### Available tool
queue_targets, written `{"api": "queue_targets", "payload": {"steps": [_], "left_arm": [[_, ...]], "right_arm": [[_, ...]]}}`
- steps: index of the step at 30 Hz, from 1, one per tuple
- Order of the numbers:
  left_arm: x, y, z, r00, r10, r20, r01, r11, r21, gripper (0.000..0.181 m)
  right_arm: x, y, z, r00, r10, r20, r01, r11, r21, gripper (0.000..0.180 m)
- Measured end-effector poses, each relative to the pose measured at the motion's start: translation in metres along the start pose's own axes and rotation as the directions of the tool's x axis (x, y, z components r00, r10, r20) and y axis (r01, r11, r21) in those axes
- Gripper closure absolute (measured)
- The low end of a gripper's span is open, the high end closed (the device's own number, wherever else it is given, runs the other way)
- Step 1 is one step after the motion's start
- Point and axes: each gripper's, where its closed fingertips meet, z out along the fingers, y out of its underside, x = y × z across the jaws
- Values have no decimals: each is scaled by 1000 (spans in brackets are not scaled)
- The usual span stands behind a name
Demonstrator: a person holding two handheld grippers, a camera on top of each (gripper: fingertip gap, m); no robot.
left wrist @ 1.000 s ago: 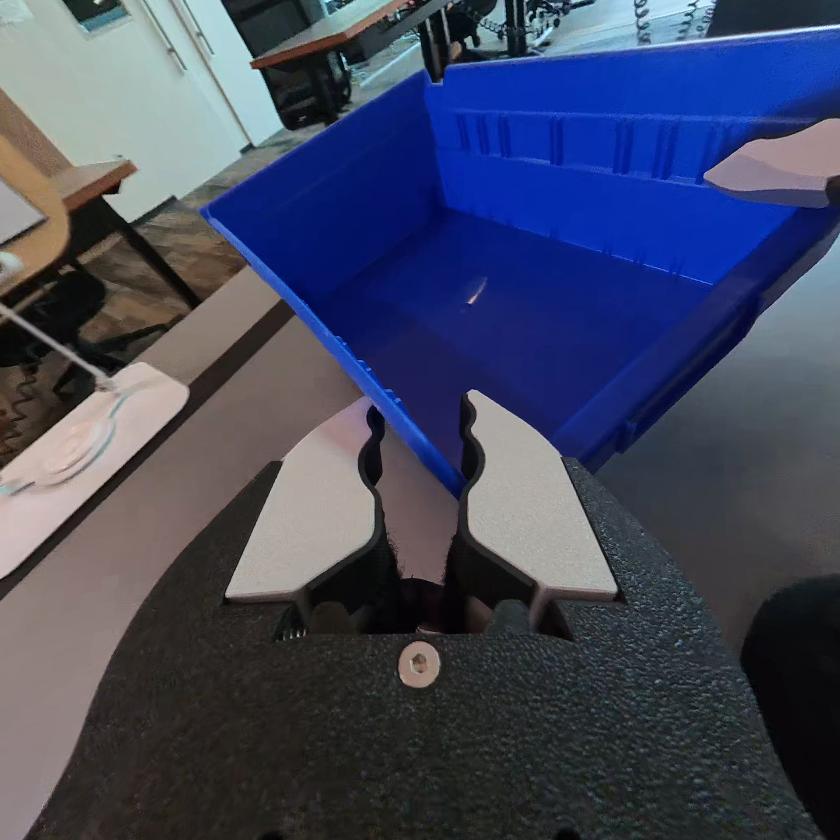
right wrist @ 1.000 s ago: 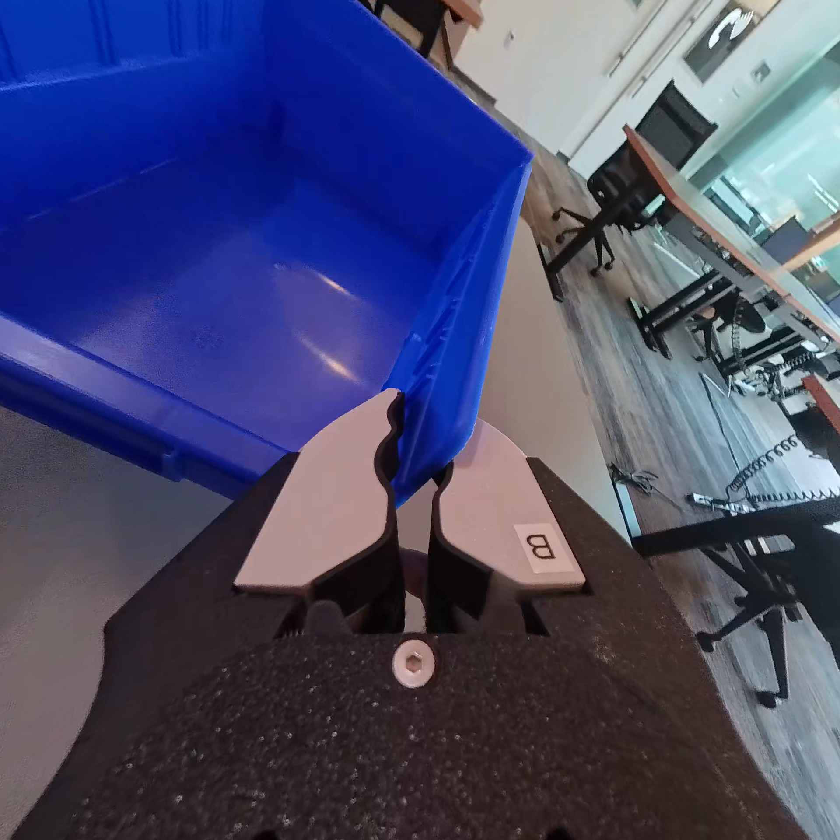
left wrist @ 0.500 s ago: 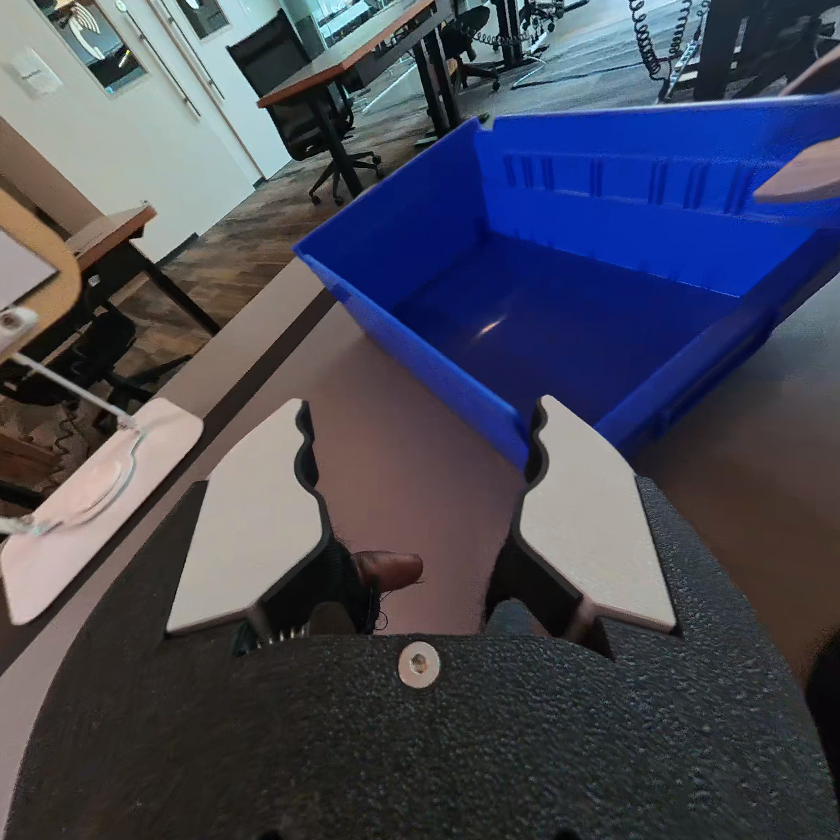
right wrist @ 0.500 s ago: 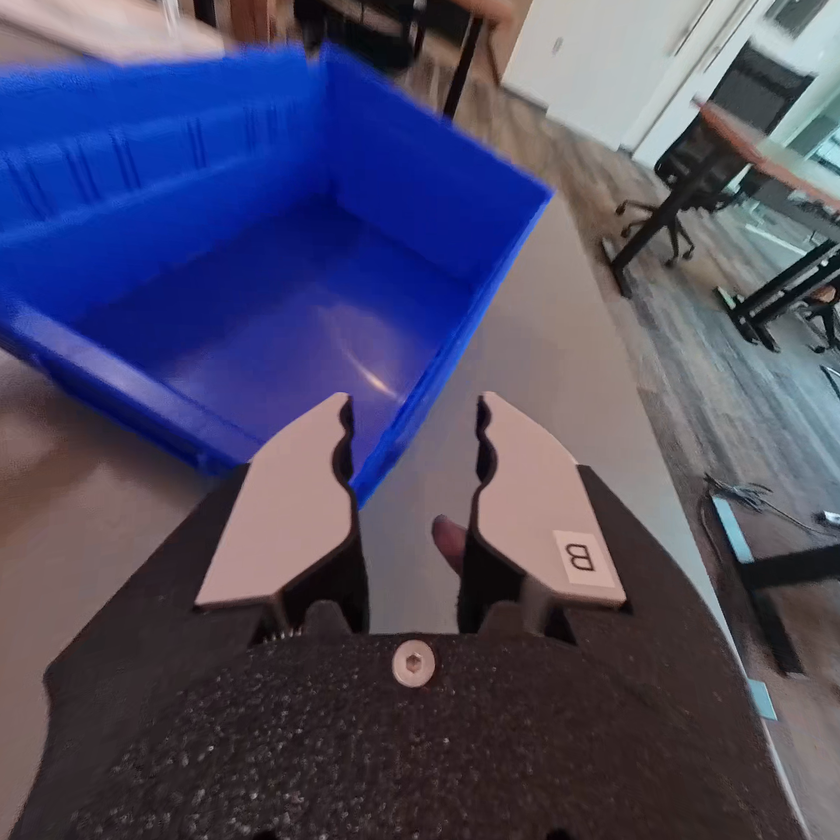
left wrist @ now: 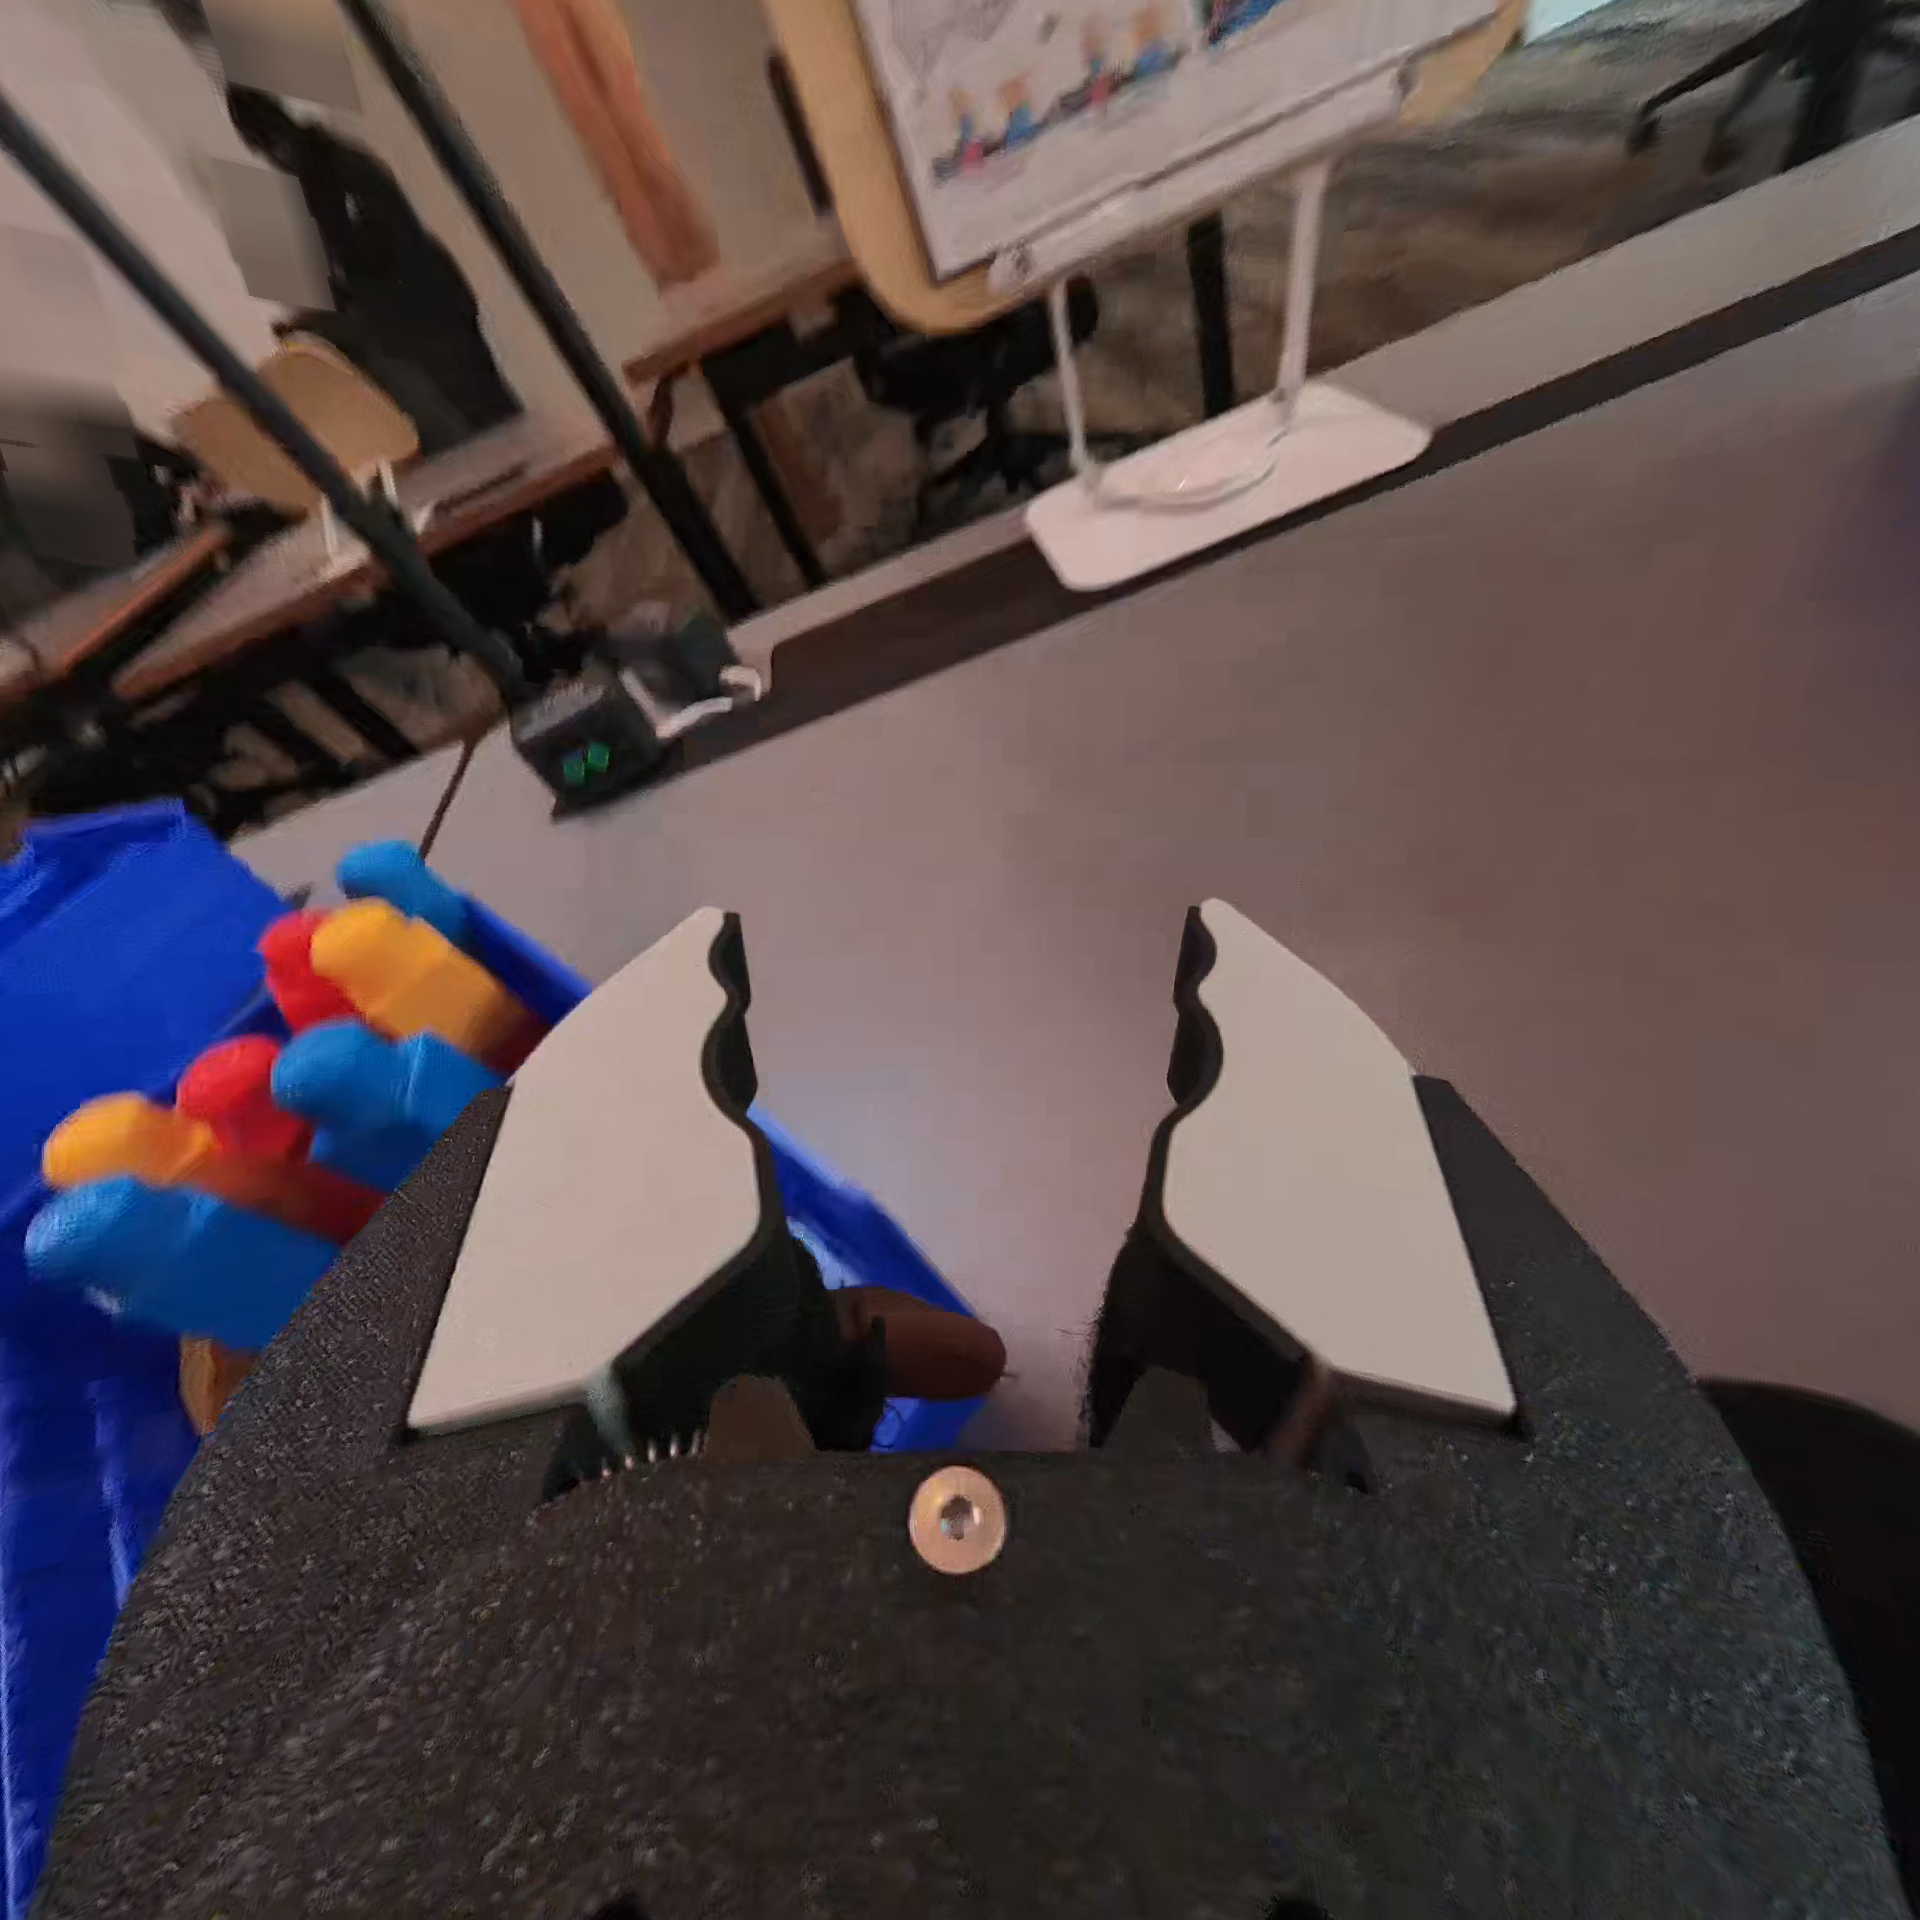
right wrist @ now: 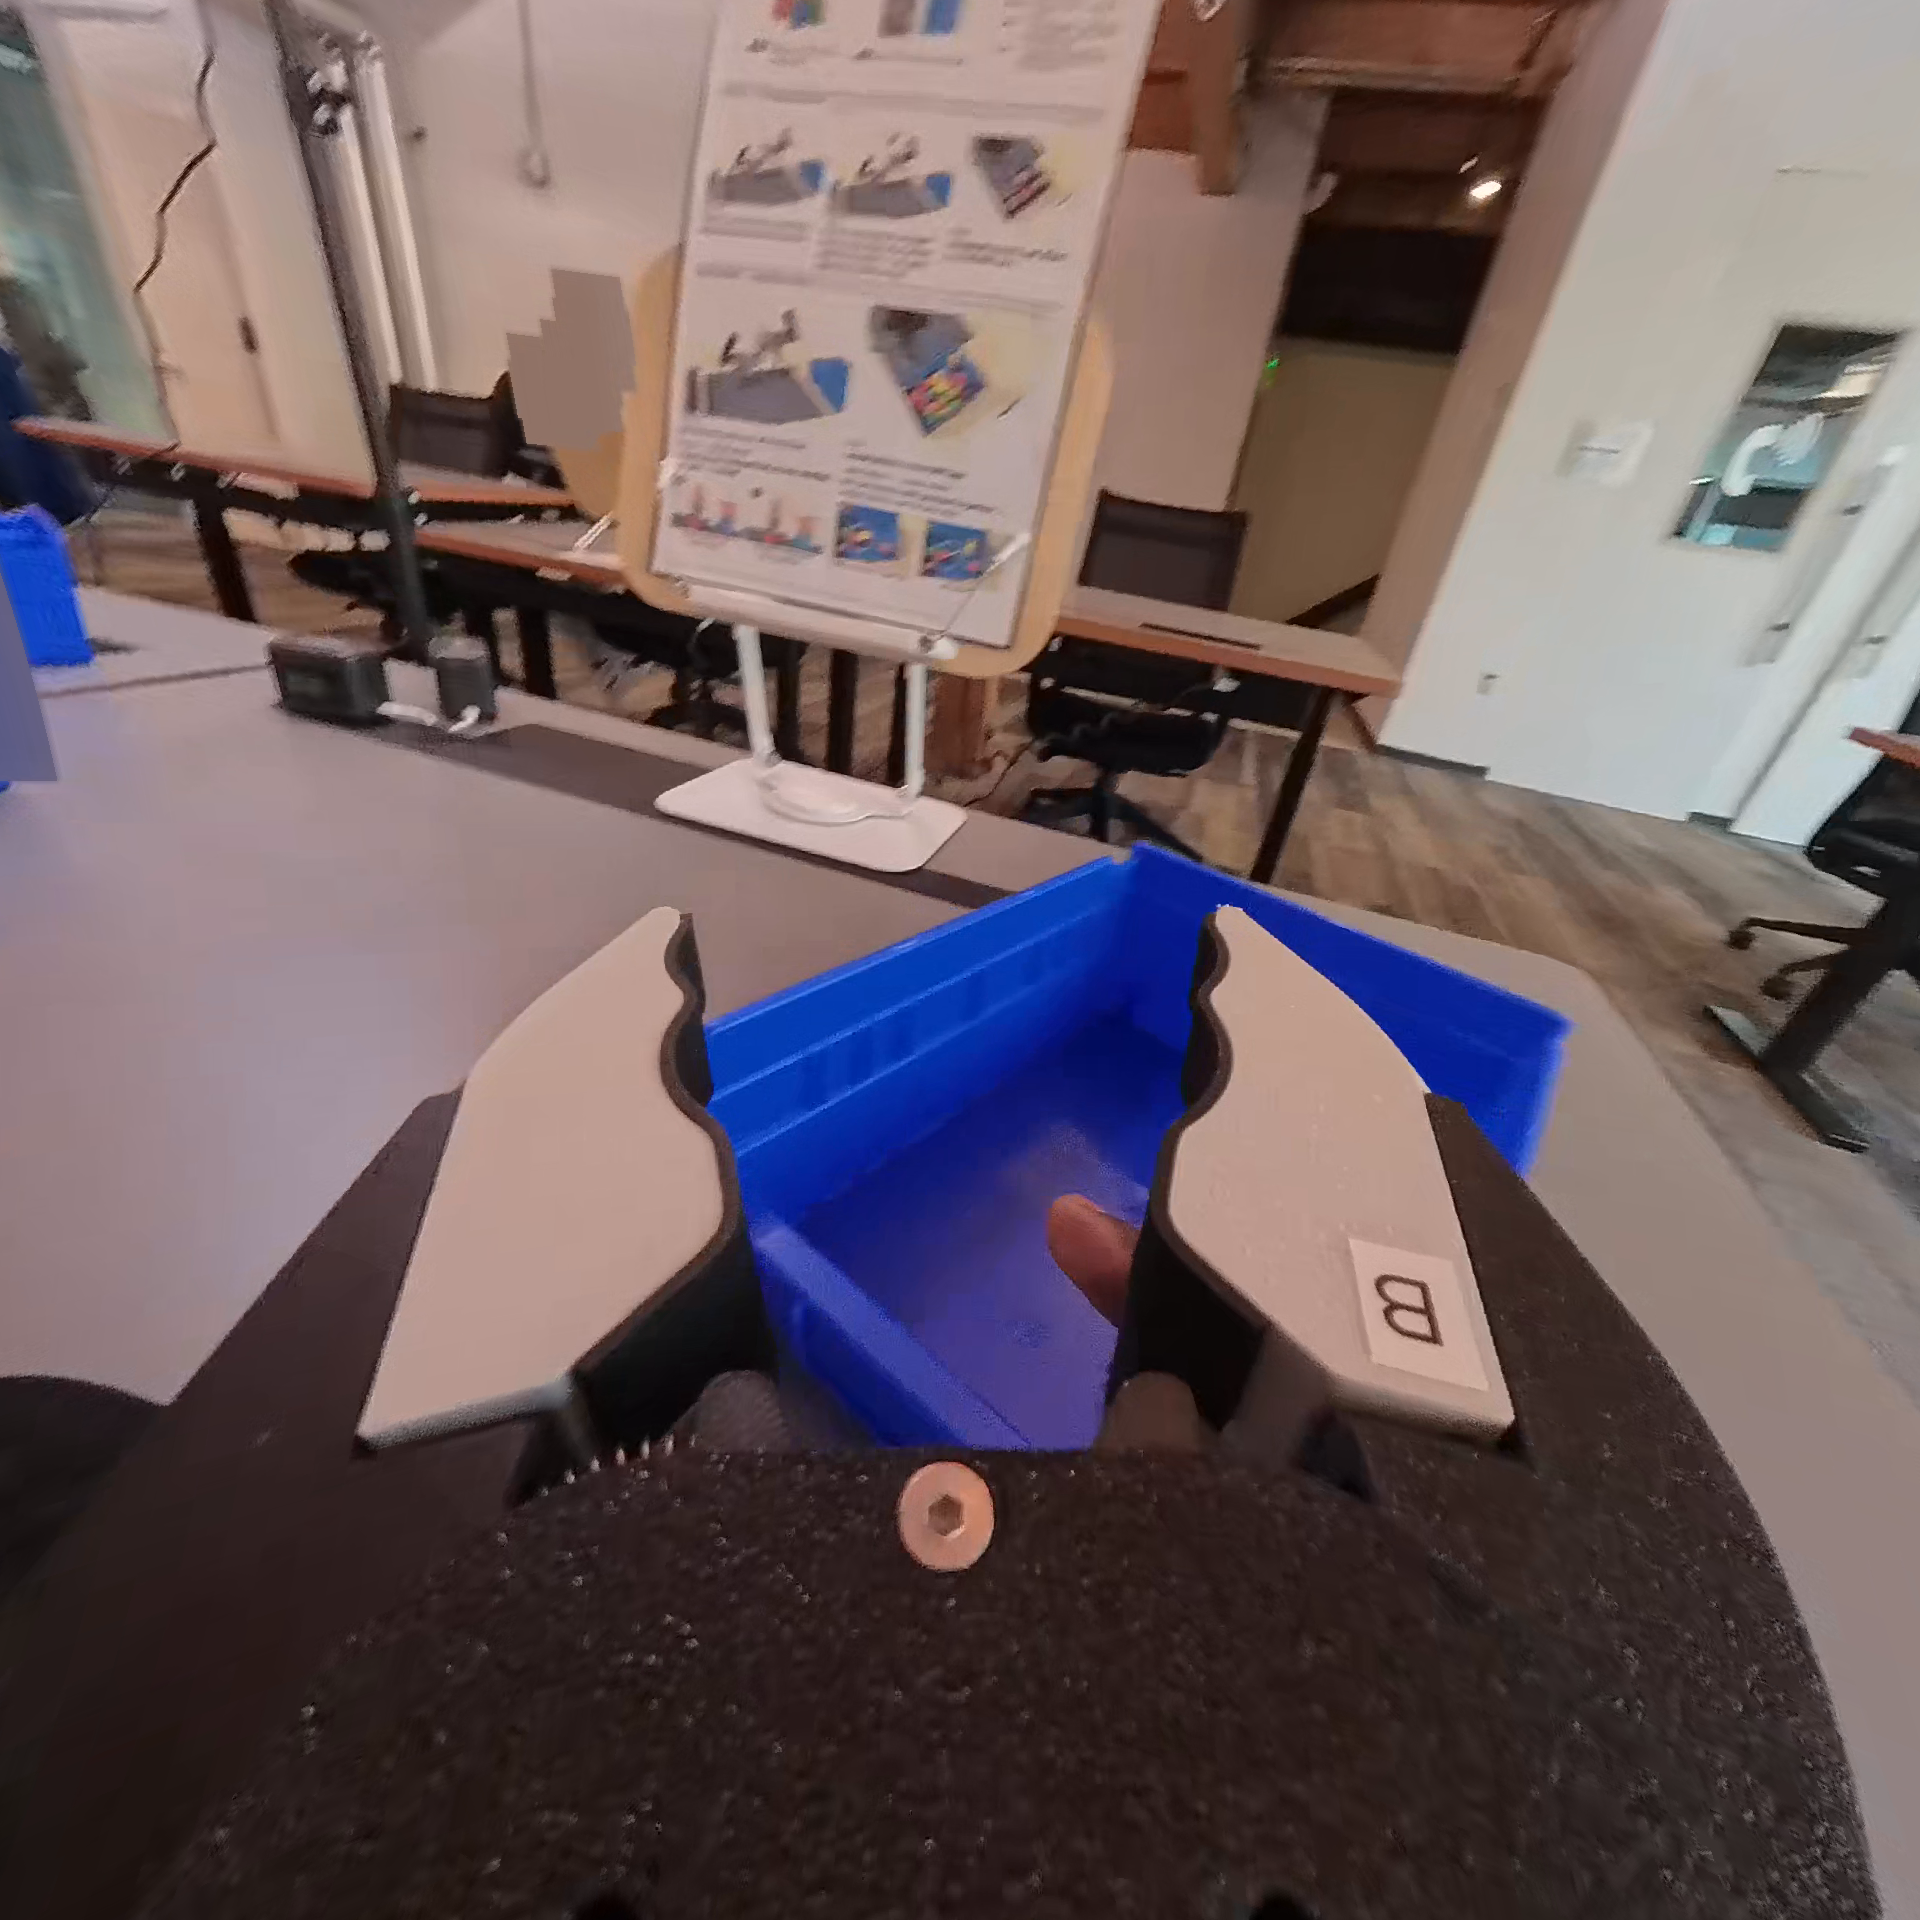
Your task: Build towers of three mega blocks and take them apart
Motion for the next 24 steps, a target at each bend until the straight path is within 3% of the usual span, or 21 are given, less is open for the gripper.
{"api": "queue_targets", "payload": {"steps": [1,4,9,14,17,21,24], "left_arm": [[-10,14,2,999,-37,11,38,999,-35,102],[-32,53,10,996,-53,68,64,984,-166,97],[-23,81,24,995,-96,32,100,972,-214,102],[-31,94,36,995,9,97,15,969,-248,130],[-30,92,41,995,18,103,9,968,-250,130],[-20,85,49,997,25,78,-6,973,-229,130],[-3,77,56,999,30,19,-26,980,-196,130]], "right_arm": [[-10,4,8,1000,-8,22,8,1000,-25,89],[-40,19,31,997,8,74,0,994,-108,89],[-72,51,61,993,83,79,-58,960,-275,89],[-80,80,85,990,141,3,-128,904,-408,100],[-70,96,91,996,14,-85,-53,875,-480,116],[-65,103,94,988,-57,-144,-20,876,-483,154],[-63,104,94,987,-51,-149,-26,881,-472,158]]}}
